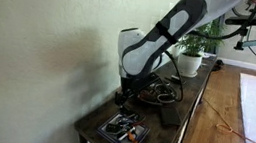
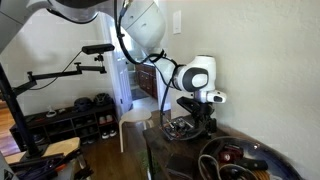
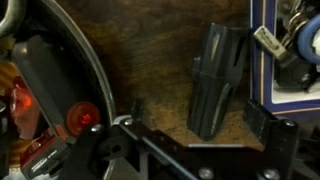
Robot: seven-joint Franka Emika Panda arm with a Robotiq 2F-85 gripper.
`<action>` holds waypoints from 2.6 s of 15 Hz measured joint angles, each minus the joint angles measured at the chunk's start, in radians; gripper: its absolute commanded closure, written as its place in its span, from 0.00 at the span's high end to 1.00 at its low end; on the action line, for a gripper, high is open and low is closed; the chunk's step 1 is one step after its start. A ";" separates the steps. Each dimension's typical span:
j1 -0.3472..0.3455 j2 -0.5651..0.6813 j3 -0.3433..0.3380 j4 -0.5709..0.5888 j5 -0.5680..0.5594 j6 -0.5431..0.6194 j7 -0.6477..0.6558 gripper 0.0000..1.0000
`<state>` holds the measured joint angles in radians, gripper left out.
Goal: Move the object into the black tray
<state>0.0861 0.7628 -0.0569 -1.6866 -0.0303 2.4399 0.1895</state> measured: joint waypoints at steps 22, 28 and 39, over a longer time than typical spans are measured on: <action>-0.011 -0.009 0.025 -0.013 0.039 -0.023 -0.004 0.16; -0.011 -0.113 0.027 -0.080 0.042 -0.023 -0.007 0.16; -0.039 -0.235 -0.031 -0.150 0.039 -0.023 -0.007 0.16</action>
<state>0.0474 0.5275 -0.0883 -1.8368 0.0083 2.4174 0.1829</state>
